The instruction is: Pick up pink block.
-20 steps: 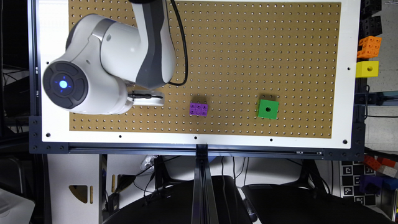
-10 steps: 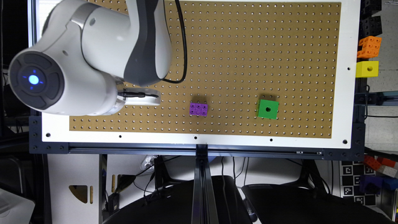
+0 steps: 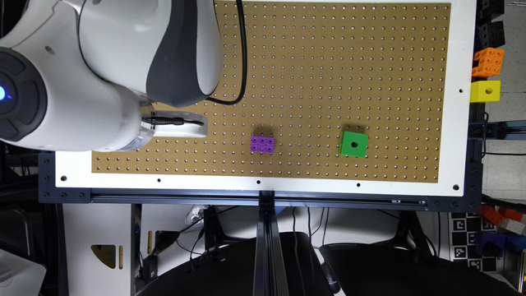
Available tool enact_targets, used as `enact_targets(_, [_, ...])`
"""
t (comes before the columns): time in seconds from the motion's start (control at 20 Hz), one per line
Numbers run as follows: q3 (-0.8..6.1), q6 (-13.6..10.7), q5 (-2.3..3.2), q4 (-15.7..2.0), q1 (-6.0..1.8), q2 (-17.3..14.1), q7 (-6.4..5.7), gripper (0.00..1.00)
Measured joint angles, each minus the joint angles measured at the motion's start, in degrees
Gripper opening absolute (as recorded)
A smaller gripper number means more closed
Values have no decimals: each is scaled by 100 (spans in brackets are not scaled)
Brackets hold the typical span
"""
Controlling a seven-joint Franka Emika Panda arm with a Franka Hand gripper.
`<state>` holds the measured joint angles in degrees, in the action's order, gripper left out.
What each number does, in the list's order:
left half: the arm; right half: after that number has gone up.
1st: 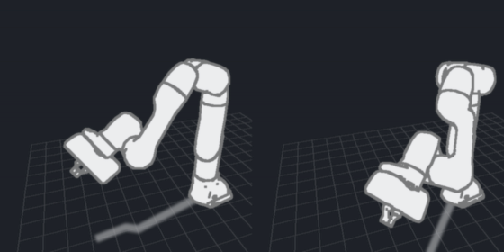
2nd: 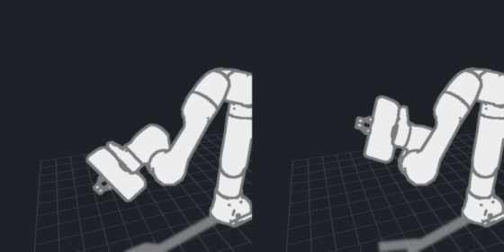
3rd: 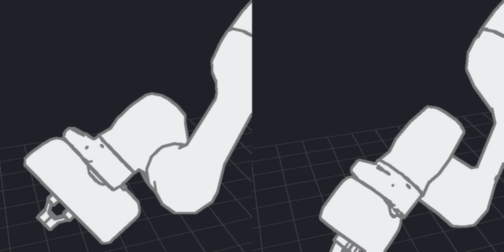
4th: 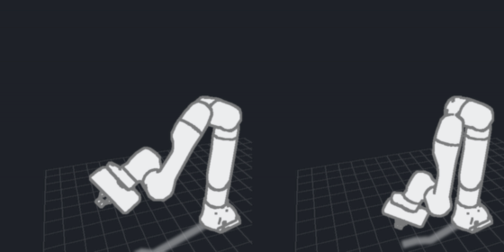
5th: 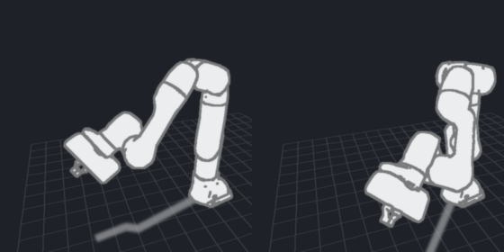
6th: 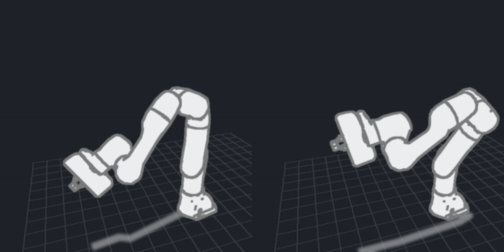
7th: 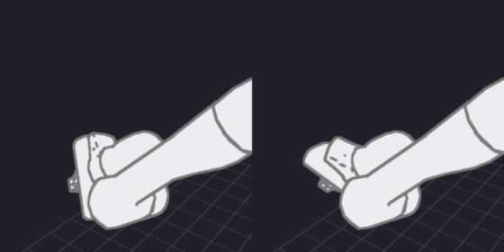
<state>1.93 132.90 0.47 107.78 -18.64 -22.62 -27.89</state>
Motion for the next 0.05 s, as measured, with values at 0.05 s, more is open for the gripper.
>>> enact_targets(0.05, [0,0,0,0,0,0,0,0])
